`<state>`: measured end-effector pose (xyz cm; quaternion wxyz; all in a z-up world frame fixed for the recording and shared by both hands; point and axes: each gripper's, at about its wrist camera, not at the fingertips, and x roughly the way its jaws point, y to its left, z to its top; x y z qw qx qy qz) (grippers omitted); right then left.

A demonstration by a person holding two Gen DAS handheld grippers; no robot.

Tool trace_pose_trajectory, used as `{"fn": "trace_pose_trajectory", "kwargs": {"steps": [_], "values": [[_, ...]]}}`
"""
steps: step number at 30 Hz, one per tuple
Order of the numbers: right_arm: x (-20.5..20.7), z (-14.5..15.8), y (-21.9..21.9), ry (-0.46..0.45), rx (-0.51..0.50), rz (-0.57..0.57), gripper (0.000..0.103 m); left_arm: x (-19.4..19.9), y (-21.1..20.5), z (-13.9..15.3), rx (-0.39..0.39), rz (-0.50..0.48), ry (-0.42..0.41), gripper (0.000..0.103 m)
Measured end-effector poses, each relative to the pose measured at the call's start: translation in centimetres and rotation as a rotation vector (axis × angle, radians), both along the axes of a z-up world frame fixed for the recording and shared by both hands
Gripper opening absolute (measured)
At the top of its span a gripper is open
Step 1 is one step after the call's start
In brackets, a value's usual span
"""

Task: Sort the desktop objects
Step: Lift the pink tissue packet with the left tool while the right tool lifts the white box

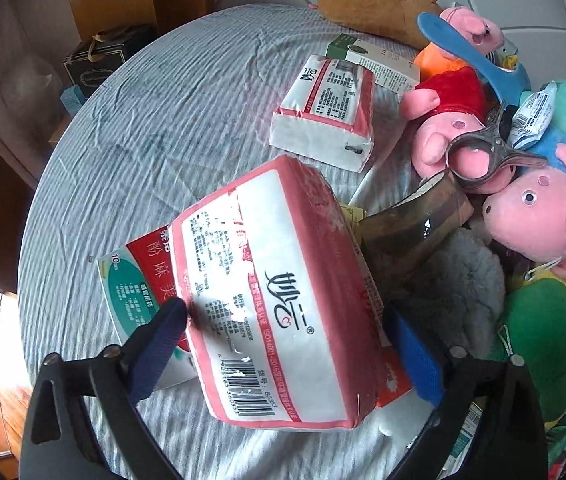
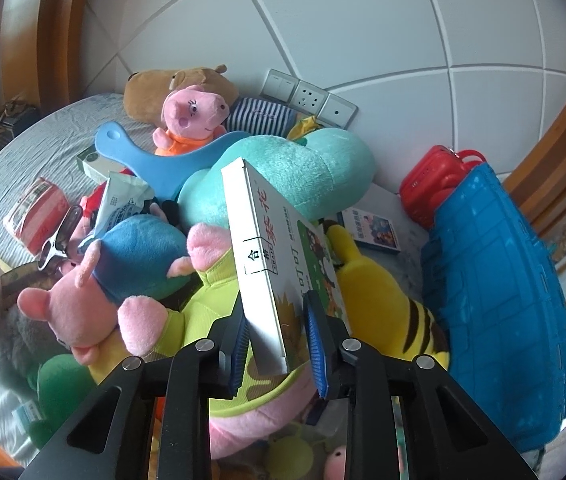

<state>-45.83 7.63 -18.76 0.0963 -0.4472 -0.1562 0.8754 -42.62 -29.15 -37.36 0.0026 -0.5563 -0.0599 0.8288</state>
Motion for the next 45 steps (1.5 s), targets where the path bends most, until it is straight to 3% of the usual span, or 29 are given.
{"fn": "trace_pose_trajectory", "kwargs": {"steps": [5,12,19,34,45], "values": [[0.2,0.0,-0.2,-0.006,0.003,-0.01,0.025,-0.2,-0.3,0.4,-0.001,-0.01,0.006,0.084],[0.5,0.4,-0.2,0.008,-0.008,-0.016,0.025,-0.1,-0.2,1.6,-0.04,-0.028,0.033,0.059],[1.2,1.1,0.2,0.025,-0.024,-0.018,0.023,0.6,-0.2,2.2,-0.085,-0.025,0.031,0.05],[3.5,2.9,1.1,0.08,-0.056,-0.031,0.02,2.1,0.5,6.3,-0.097,-0.042,0.116,0.048],[5.6,5.6,2.7,0.126,-0.088,-0.037,0.015,1.1,4.9,11.1,-0.064,-0.102,0.203,0.048]]}}
